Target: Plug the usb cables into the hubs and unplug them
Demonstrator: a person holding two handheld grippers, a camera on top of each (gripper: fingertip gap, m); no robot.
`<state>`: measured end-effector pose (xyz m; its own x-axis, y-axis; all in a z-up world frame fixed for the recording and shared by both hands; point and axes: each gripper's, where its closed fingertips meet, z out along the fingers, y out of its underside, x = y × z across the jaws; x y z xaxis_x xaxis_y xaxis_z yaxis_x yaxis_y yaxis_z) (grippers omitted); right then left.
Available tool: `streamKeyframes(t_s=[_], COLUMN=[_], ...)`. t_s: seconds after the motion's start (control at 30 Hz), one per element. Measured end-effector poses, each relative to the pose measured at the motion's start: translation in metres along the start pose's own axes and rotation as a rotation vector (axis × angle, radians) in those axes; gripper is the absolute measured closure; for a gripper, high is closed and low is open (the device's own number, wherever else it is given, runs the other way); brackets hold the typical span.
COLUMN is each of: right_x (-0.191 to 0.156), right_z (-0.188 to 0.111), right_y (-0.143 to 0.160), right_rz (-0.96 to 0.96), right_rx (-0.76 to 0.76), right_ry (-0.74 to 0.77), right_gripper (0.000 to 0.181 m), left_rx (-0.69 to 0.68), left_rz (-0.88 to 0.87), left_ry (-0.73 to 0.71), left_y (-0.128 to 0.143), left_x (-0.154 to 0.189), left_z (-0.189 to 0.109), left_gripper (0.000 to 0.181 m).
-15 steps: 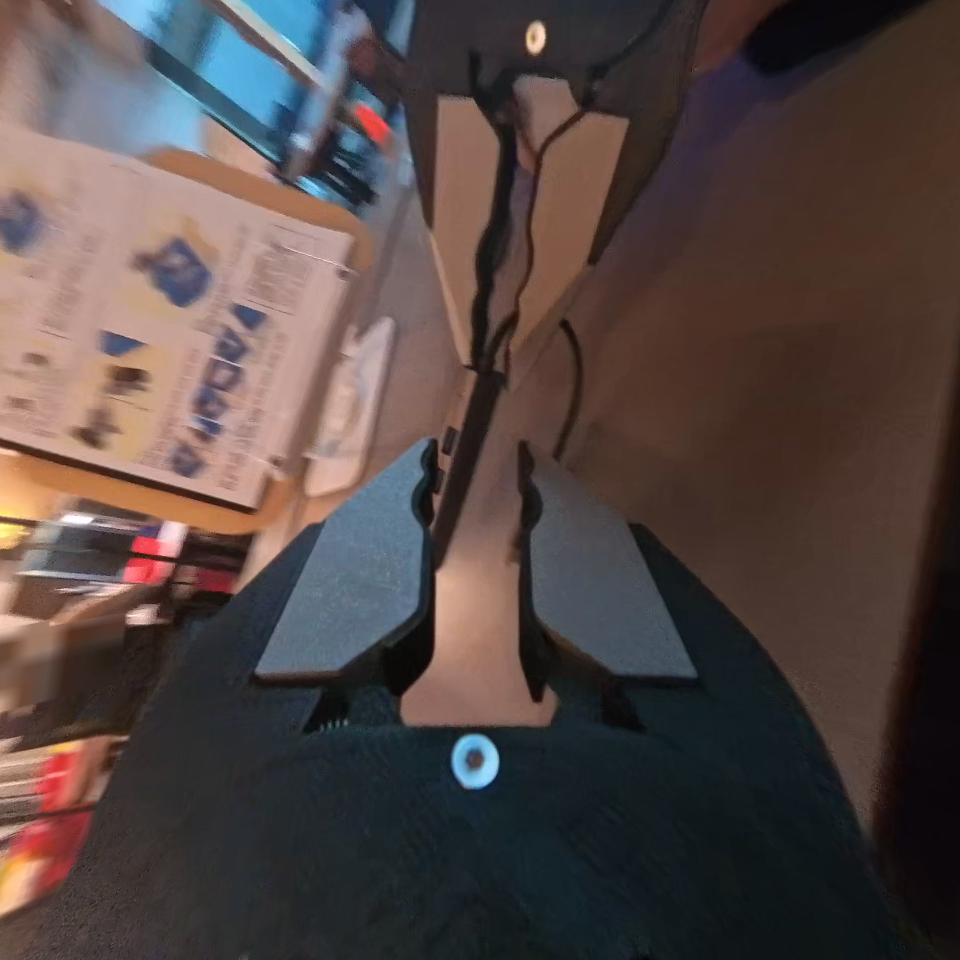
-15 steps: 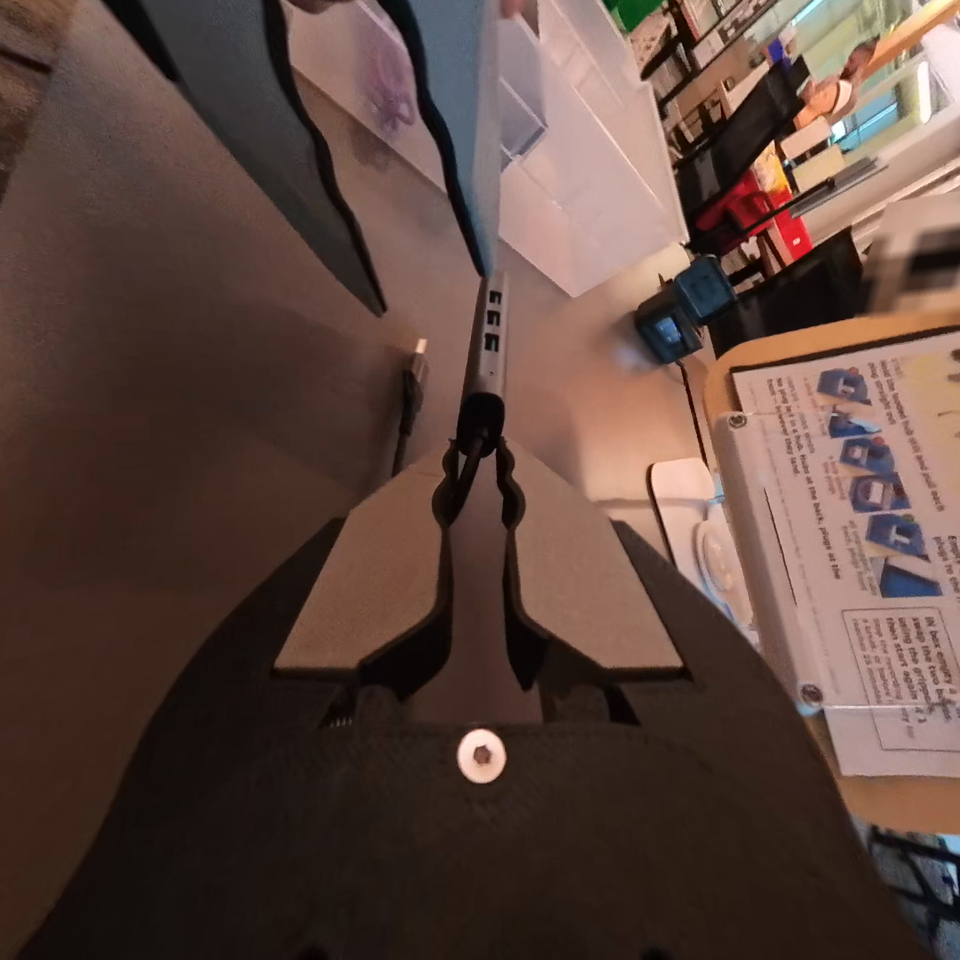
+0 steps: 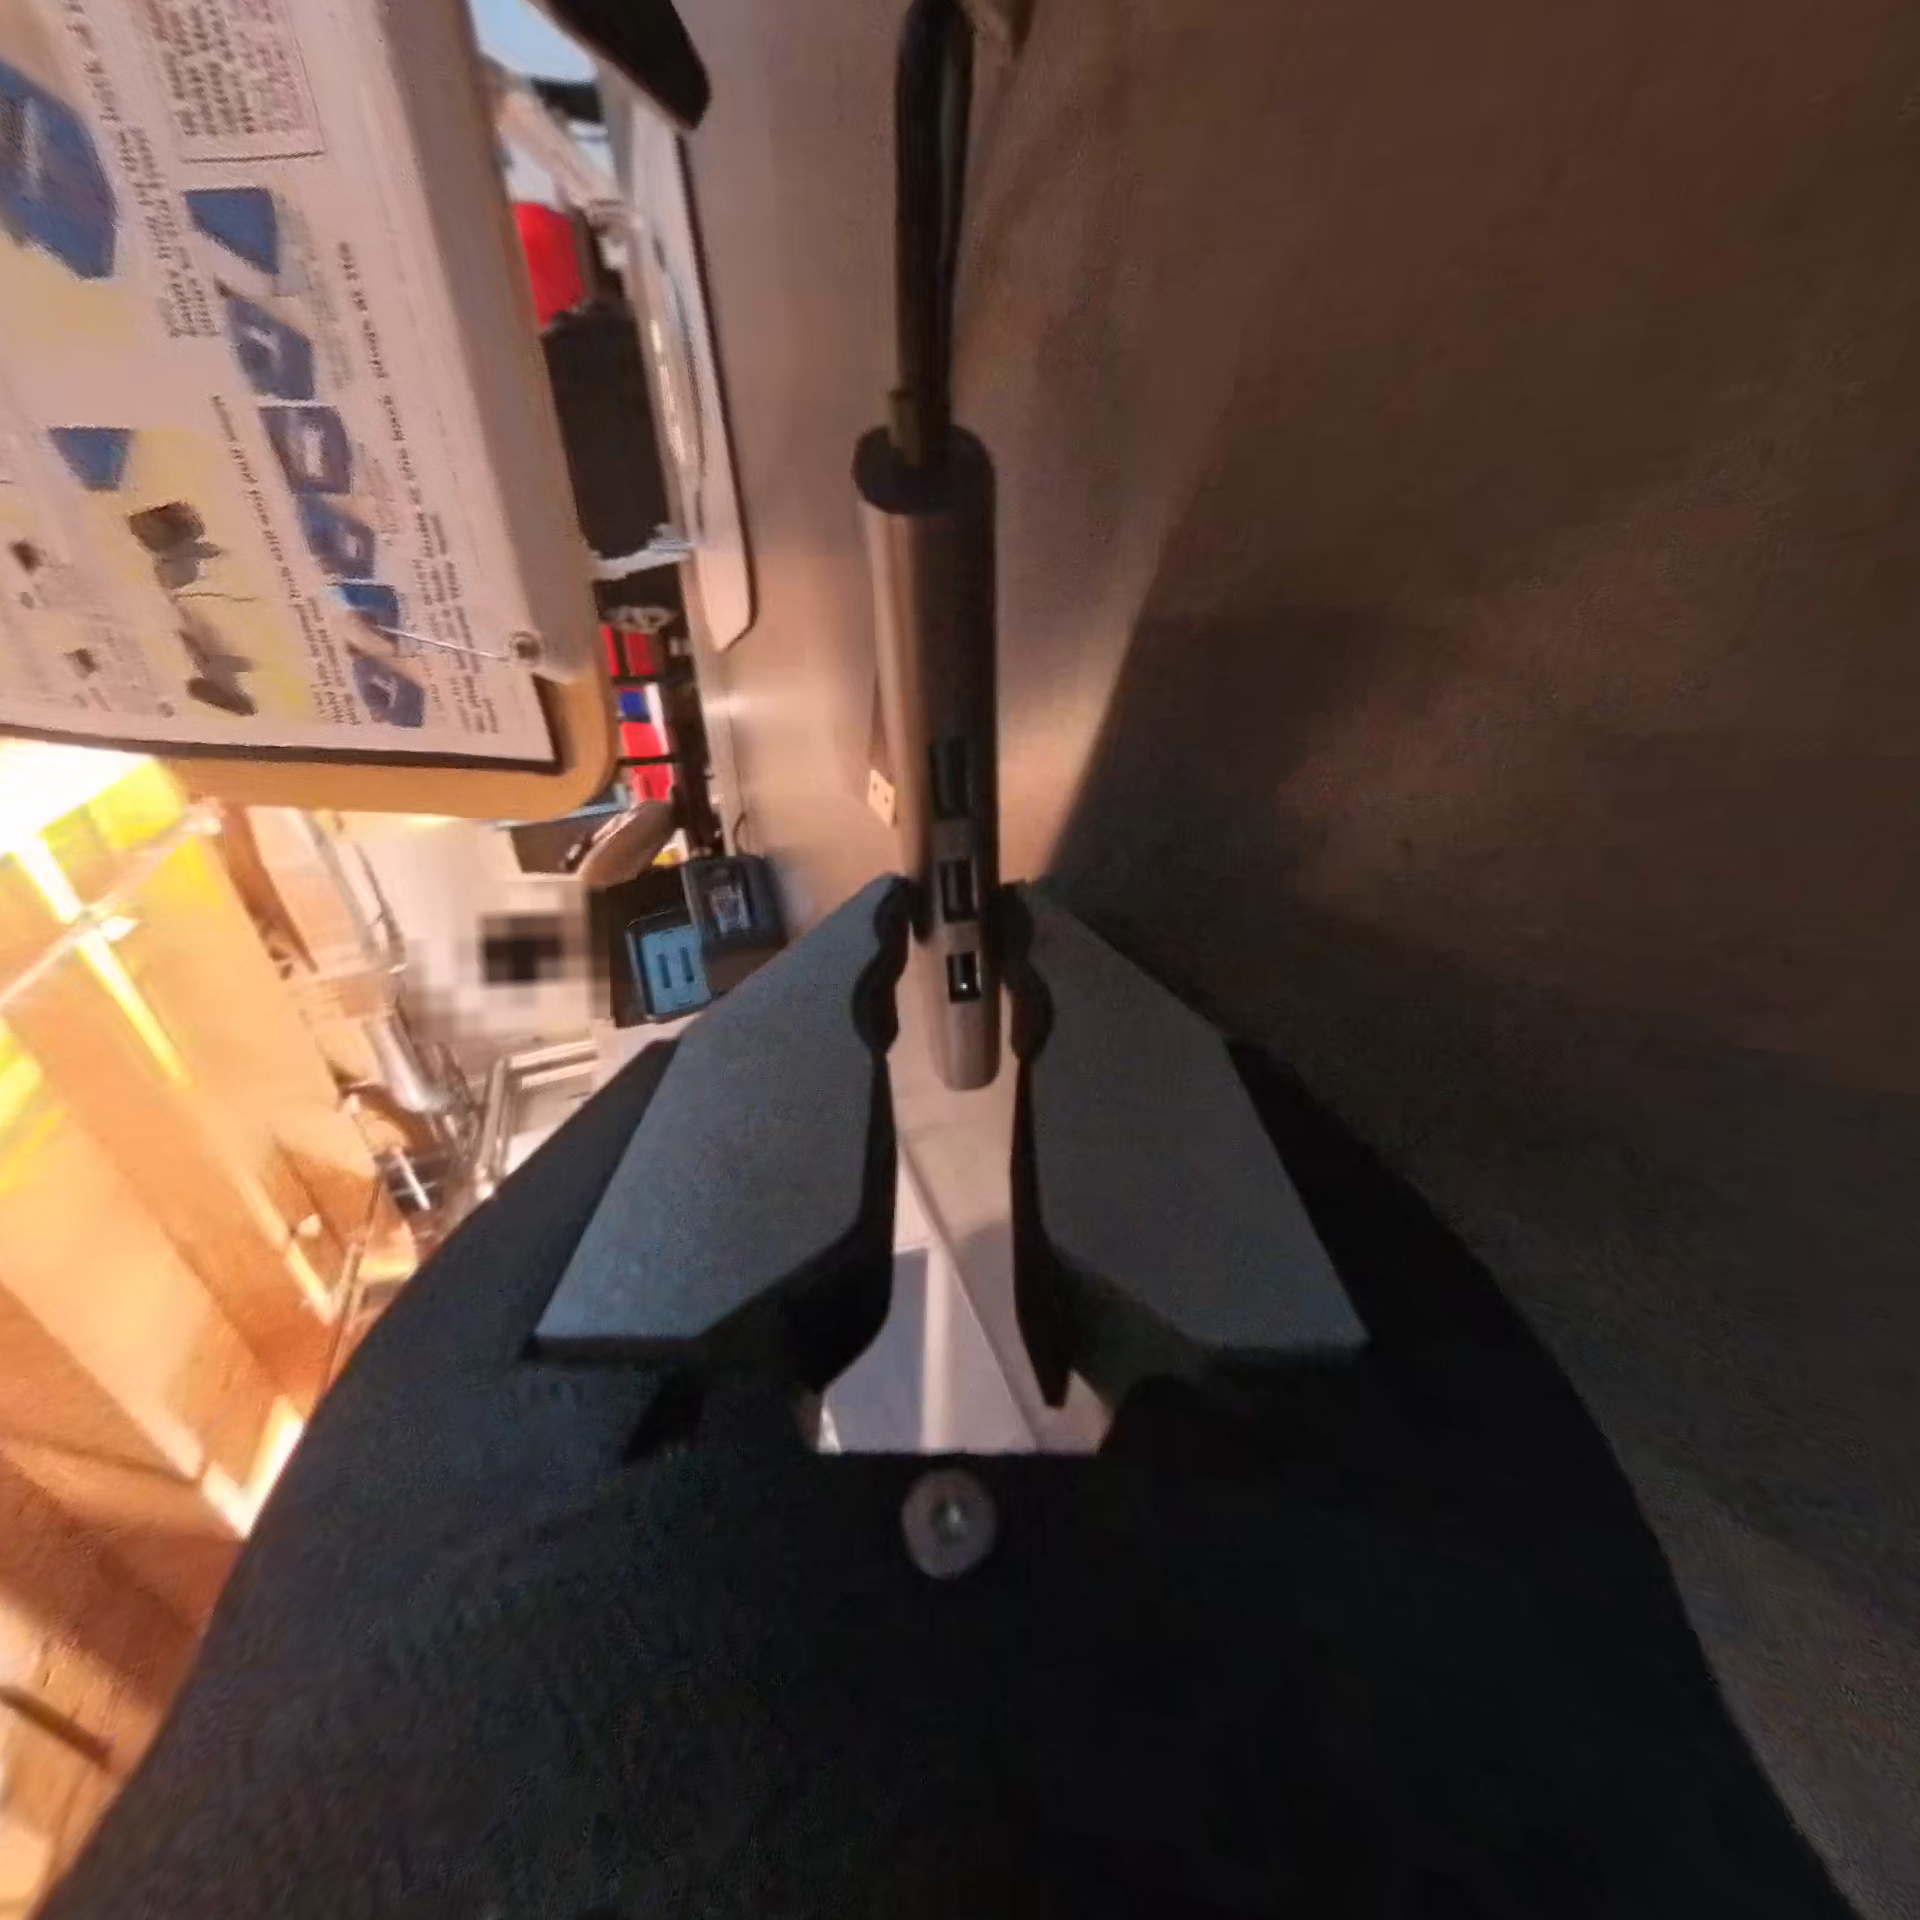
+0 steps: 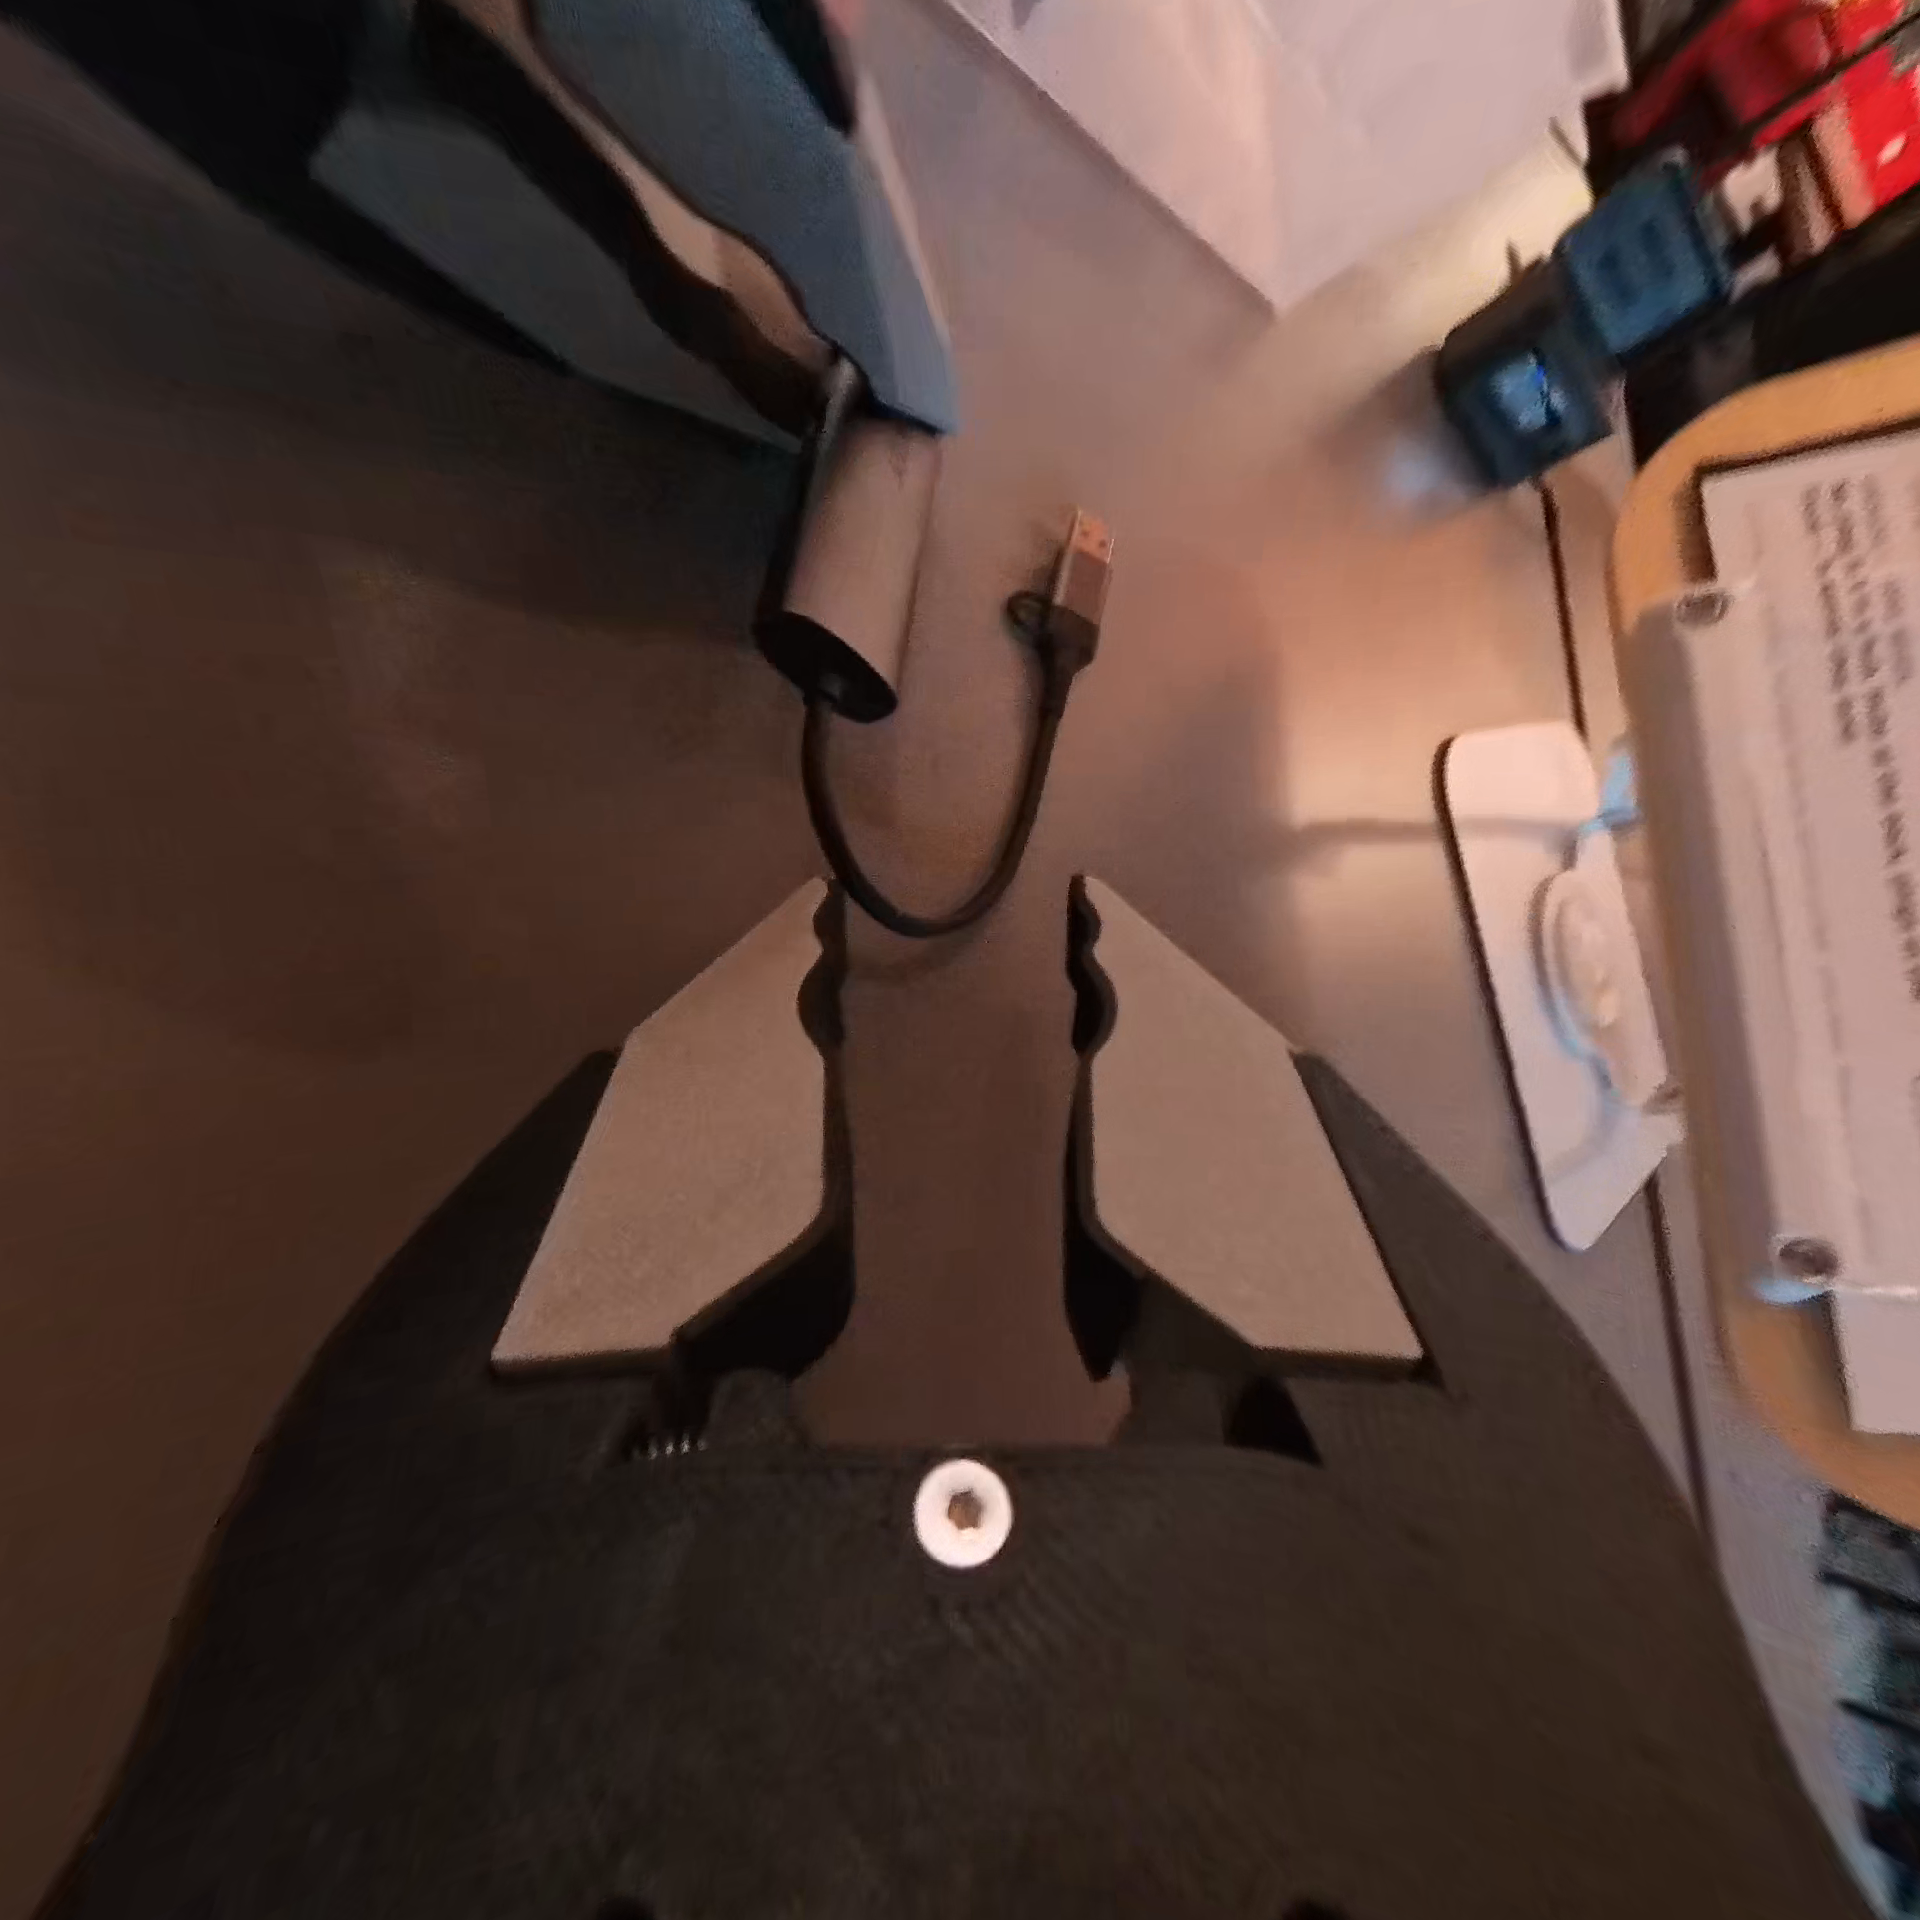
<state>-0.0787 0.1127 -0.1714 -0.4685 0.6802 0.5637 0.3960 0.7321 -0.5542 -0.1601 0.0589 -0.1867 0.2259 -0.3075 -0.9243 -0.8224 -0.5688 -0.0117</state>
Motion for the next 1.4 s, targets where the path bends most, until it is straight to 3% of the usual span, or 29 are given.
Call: streamKeyframes(t_s=[0.07,0.13,0.17,0.2,0.23,0.37,0.43,0.47,0.6,0.7,0.8,0.9,1.0,1.03,1.1,1.13,1.2,1.3,1.4], right_x=[0.006,0.017,0.021,0.024,0.026,0.03,0.03,0.03,0.033,0.037,0.042,0.042,0.041,0.041,0.04,0.04,0.041,0.042,0.043], right_z=[-0.001,-0.001,-0.001,-0.001,0.0,0.001,0.0,0.0,-0.002,-0.004,-0.007,-0.009,-0.009,-0.009,-0.008,-0.008,-0.009,-0.011,-0.012], right_y=[0.006,0.017,0.023,0.028,0.032,0.037,0.035,0.035,0.034,0.036,0.037,0.035,0.031,0.031,0.031,0.032,0.032,0.031,0.031], right_rz=[0.059,0.105,0.125,0.148,0.171,0.234,0.244,0.243,0.233,0.292,0.333,0.321,0.283,0.277,0.276,0.278,0.283,0.288,0.285], right_rx=[-0.009,-0.046,-0.067,-0.086,-0.1,-0.116,-0.105,-0.105,-0.107,-0.102,-0.092,-0.08,-0.074,-0.074,-0.079,-0.081,-0.077,-0.067,-0.069], right_ry=[-0.005,0.03,0.046,0.054,0.062,0.07,0.07,0.074,0.106,0.109,0.117,0.123,0.134,0.134,0.132,0.132,0.135,0.139,0.145], right_gripper=[0.14,0.143,0.143,0.143,0.144,0.144,0.144,0.144,0.147,0.148,0.148,0.148,0.149,0.15,0.15,0.15,0.15,0.151,0.153], left_rx=[0.017,0.1,0.138,0.155,0.162,0.232,0.251,0.255,0.146,-0.037,-0.225,-0.376,-0.459,-0.447,-0.422,-0.43,-0.455,-0.469,-0.473], left_rz=[-0.13,-0.367,-0.466,-0.554,-0.617,-0.757,-0.825,-0.869,-1.058,-1.147,-1.224,-1.257,-1.229,-1.23,-1.201,-1.18,-1.149,-1.131,-1.09], left_ry=[0.083,0.289,0.388,0.454,0.513,0.588,0.558,0.537,0.414,0.391,0.526,0.756,0.746,0.762,0.823,0.832,0.814,0.755,0.576], left_y=[-0.006,-0.022,-0.029,-0.034,-0.036,-0.032,-0.013,0.002,0.091,0.165,0.214,0.229,0.245,0.242,0.234,0.235,0.243,0.255,0.273], left_x=[0.002,0.006,0.006,0.003,0.001,-0.02,-0.045,-0.061,-0.111,-0.106,-0.062,-0.008,0.007,0.007,0.011,0.011,0.006,-0.01,-0.044], left_z=[-0.001,-0.011,-0.019,-0.025,-0.033,-0.067,-0.081,-0.086,-0.09,-0.078,-0.059,-0.055,-0.054,-0.055,-0.059,-0.061,-0.062,-0.063,-0.064], left_gripper=[0.166,0.161,0.147,0.12,0.112,0.112,0.136,0.137,0.112,0.112,0.113,0.112,0.114,0.123,0.162,0.166,0.177,0.178,0.179])
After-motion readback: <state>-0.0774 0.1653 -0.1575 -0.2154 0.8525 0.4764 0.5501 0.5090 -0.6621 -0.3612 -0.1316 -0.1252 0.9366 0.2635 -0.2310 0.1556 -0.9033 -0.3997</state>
